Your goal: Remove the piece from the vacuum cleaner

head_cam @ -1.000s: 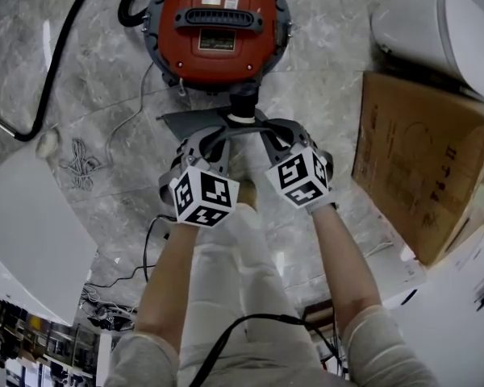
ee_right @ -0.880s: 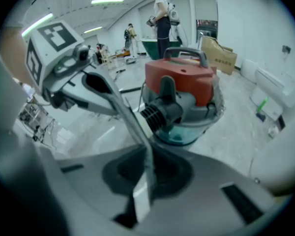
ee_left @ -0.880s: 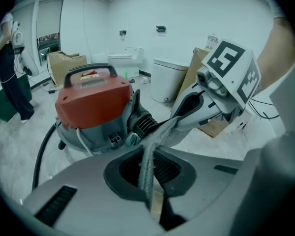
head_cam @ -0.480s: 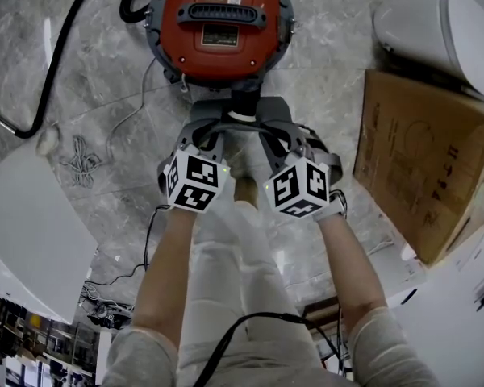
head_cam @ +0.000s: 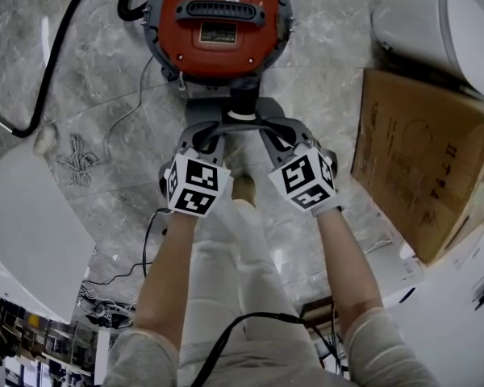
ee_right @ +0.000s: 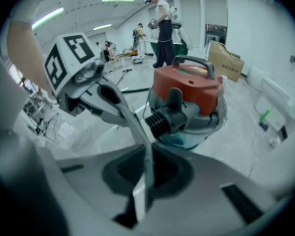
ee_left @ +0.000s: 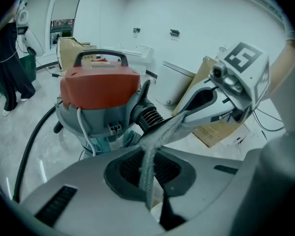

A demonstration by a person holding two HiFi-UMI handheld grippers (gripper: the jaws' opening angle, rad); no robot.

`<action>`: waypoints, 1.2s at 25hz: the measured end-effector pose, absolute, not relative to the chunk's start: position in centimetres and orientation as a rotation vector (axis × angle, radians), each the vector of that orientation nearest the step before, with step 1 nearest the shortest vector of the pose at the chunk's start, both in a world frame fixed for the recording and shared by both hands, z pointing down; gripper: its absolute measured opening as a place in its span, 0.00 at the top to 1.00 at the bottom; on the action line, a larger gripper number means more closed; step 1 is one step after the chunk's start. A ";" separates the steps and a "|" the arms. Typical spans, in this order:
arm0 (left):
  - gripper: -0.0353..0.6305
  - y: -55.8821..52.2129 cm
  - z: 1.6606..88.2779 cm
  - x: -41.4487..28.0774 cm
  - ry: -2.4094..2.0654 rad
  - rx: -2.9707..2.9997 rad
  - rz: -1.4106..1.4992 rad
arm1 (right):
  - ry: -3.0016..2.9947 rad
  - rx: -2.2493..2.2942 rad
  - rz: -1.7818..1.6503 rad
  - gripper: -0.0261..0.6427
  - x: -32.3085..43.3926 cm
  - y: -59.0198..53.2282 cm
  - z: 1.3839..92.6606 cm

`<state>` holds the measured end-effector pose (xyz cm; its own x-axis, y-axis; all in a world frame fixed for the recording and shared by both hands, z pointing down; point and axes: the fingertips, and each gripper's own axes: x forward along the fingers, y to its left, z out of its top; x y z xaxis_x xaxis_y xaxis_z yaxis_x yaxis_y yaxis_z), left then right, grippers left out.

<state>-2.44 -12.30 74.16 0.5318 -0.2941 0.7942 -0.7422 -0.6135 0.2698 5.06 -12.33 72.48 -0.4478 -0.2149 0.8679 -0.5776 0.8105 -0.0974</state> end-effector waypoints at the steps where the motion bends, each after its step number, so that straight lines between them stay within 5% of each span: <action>1: 0.90 -12.4 73.8 -2.4 -0.846 2.171 0.961 | -2.047 0.597 0.517 0.92 5.2 -12.3 72.8; 11: 0.90 -12.4 72.1 -1.2 -0.835 2.248 1.007 | -2.100 0.690 0.793 0.92 5.9 -12.0 75.0; 24: 0.90 -12.4 75.6 -2.5 -0.851 2.022 0.791 | -1.965 0.498 0.128 0.92 4.3 -12.0 71.4; 30: 0.90 -12.1 75.3 -2.2 -0.843 1.985 0.749 | -1.985 0.553 0.257 0.92 4.7 -11.7 71.8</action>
